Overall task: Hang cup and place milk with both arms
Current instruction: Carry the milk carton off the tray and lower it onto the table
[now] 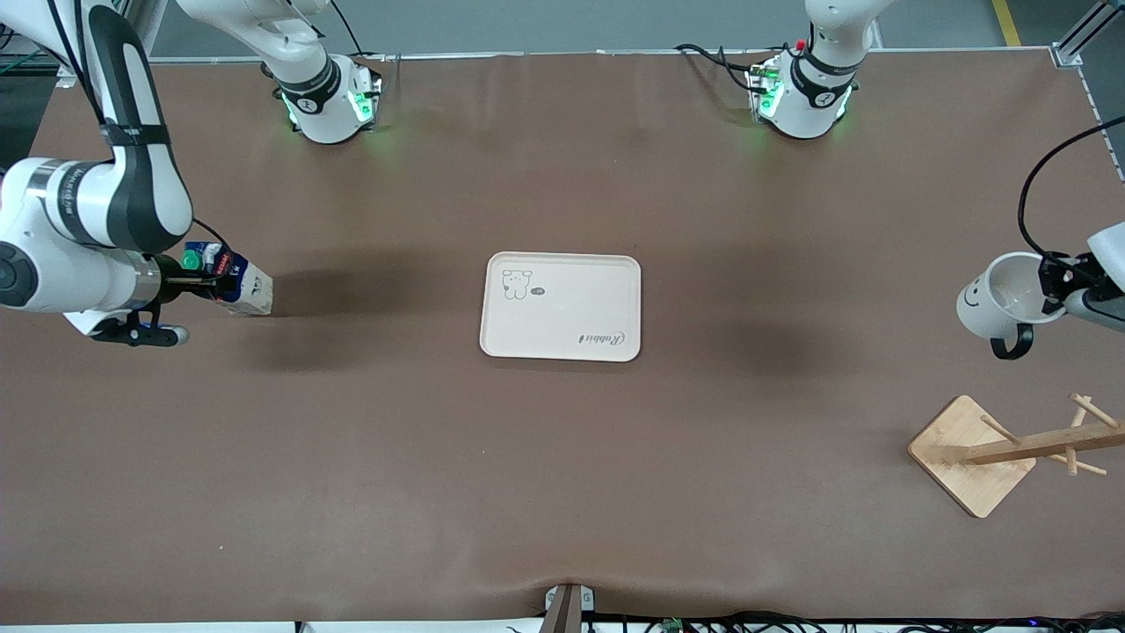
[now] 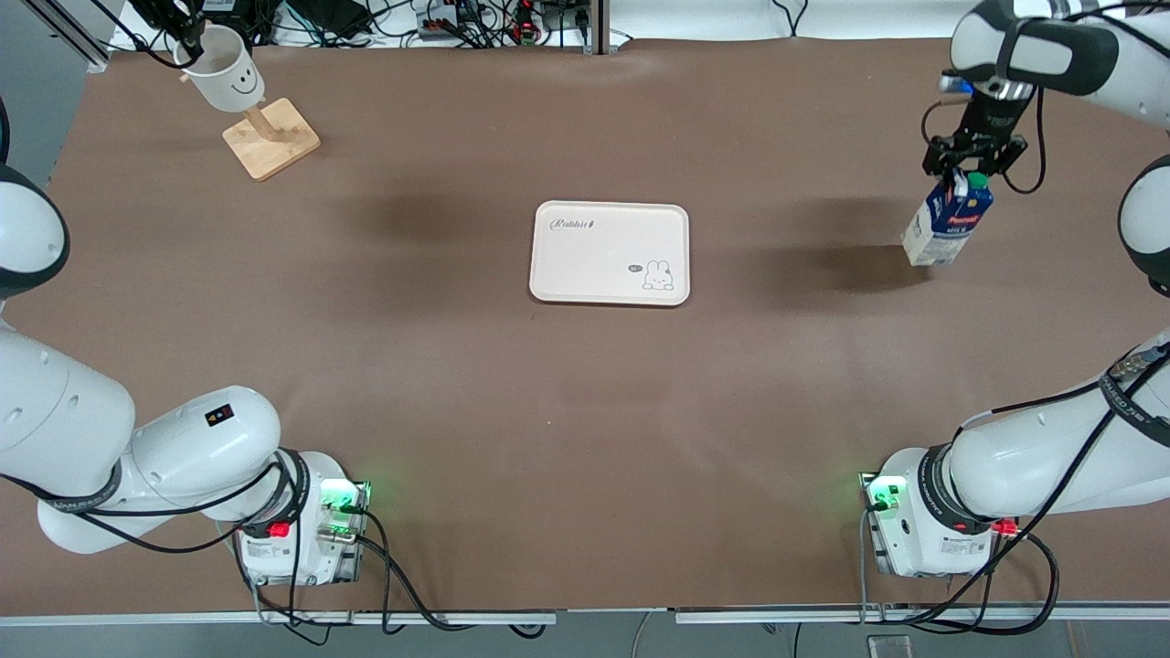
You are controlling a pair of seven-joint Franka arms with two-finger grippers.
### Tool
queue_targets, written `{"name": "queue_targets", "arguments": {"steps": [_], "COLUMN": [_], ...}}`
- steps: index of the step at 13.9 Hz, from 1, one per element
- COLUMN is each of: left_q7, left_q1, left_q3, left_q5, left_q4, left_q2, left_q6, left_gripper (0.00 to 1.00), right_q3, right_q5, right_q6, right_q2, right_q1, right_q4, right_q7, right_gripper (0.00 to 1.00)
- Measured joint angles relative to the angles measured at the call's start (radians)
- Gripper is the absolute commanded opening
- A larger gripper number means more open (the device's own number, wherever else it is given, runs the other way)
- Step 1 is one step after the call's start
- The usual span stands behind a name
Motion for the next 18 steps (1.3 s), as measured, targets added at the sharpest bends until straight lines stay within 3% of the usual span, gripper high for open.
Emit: {"name": "queue_targets", "arguments": {"steps": [4,5,7,8,18], "left_q7": [0.015,0.020,0.035,0.043,0.125], "left_q1": [0.000,0.000,0.000,0.000,-0.001], "left_q3": [0.008,0.008,0.010,0.012,0.064], "left_q5": [0.013,0.024,0.033,0.035,0.036], "left_q4": [0.102,0.118,0.133,0.137,0.148], "left_q2": [0.117,0.133,0.143,0.143,0.153], "left_q6": [0.009,0.009,0.009,0.009,0.067], "left_gripper": [0.00,0.00,0.00,0.00,0.00], "right_q3": [0.005,0.006,0.007,0.007,0.009], "right_q5": [-0.011,-0.011,-0.012,-0.012,-0.012], "right_q6": [0.129,0.147,0.157,0.158,0.134], "right_q2": [-0.044,-0.055,-0.062,-0.063,-0.064], "right_q1": [-0.002,-0.002,-0.002,-0.002,-0.002], "right_q4": [-0.123,-0.137,-0.149,-0.150,-0.156], "right_q7": [-0.035,-0.036,-0.037,-0.037,-0.039], "right_gripper": [0.00,0.18,0.87,1.00,1.00]}}
